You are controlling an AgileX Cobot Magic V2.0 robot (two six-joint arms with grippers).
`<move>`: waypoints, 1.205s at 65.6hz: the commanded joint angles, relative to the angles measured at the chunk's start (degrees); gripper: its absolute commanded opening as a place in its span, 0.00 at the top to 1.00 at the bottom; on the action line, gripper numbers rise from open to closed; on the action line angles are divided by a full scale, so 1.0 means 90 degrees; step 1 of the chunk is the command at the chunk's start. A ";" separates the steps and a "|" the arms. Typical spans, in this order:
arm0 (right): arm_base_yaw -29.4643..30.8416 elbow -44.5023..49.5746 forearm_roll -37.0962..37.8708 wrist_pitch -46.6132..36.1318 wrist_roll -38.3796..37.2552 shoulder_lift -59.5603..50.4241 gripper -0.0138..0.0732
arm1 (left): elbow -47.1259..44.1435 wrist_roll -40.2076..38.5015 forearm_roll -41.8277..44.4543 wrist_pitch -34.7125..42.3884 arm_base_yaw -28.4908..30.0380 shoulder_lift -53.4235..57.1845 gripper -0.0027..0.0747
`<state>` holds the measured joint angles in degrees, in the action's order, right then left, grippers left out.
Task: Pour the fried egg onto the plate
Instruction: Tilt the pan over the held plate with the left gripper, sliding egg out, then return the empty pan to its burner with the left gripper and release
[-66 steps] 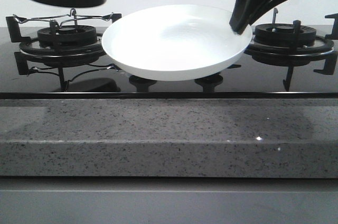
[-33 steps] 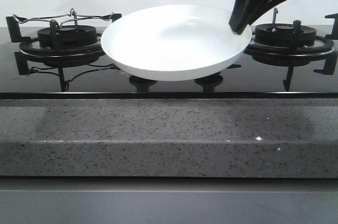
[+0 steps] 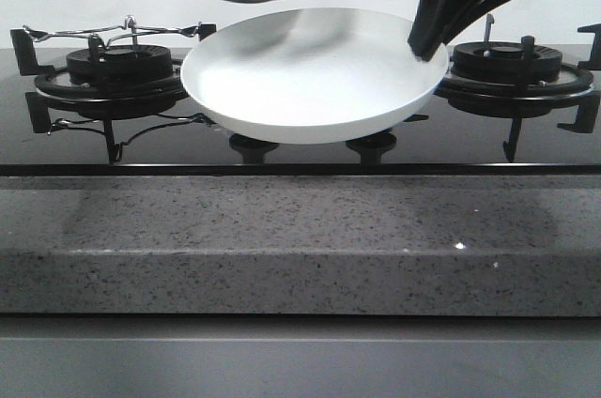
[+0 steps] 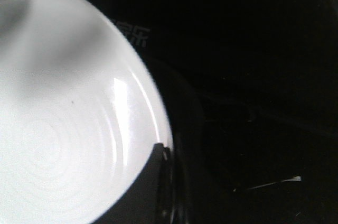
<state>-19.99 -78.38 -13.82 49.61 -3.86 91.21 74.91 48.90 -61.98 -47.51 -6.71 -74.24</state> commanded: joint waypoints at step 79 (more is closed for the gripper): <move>0.0004 -0.0167 -0.0053 -0.0236 0.0021 -0.0253 0.92 | 0.0258 0.2173 0.0541 0.1681 -0.1243 0.0575 0.99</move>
<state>-19.99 -78.38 -13.52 50.15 -3.60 91.21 74.95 69.21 -53.72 -36.65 -17.41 -70.90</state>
